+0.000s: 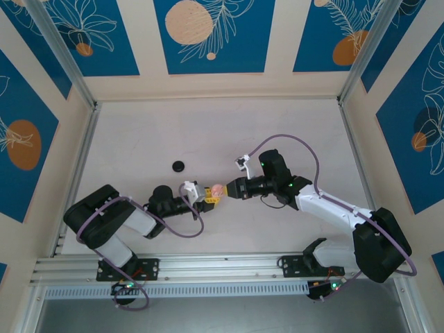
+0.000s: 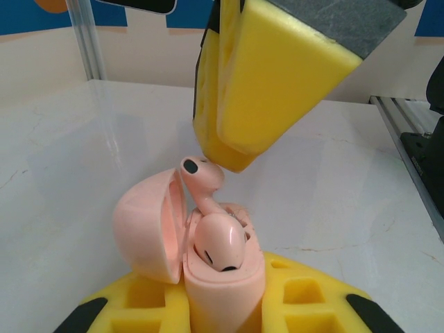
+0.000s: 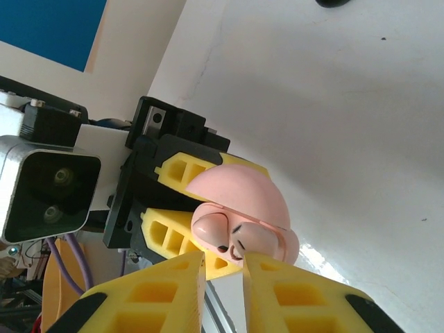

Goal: Insert wireless bluetooth earbuds into charging case

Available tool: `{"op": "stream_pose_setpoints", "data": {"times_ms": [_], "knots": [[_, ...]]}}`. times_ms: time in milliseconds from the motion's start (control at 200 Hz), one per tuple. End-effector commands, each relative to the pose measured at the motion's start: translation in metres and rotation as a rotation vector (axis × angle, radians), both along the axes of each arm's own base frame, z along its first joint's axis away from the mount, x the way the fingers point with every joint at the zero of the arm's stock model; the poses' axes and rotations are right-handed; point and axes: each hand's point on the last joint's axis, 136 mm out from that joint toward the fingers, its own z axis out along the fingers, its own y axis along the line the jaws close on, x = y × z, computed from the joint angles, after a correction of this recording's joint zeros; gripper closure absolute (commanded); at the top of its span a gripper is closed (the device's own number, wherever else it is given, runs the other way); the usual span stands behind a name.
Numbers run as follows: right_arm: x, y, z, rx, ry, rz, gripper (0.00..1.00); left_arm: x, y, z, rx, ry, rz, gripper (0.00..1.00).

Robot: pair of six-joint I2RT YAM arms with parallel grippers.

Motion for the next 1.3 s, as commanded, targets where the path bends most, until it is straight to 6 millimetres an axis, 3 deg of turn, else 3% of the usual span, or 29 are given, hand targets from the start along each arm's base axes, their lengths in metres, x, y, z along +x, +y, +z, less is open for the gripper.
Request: {"op": "stream_pose_setpoints", "data": {"times_ms": [0,250,610,840,1295], "knots": [[-0.002,0.007,0.017,0.035,-0.022,0.035,0.78,-0.007,-0.002,0.013,-0.031,-0.046,-0.026,0.86],[-0.004,0.007,0.018,0.028,-0.027,0.039,0.78,-0.007,-0.001,0.012,-0.03,-0.044,-0.022,0.86],[-0.003,-0.004,0.039,0.051,-0.099,0.006,0.71,-0.009,-0.001,0.012,-0.03,-0.045,-0.031,0.86],[0.009,-0.012,0.026,0.003,-0.066,-0.052,0.6,-0.009,-0.001,0.014,-0.033,-0.049,-0.032,0.86],[0.013,-0.002,0.019,0.015,-0.04,-0.016,0.6,-0.008,-0.002,0.014,-0.033,-0.052,-0.032,0.86]]}}
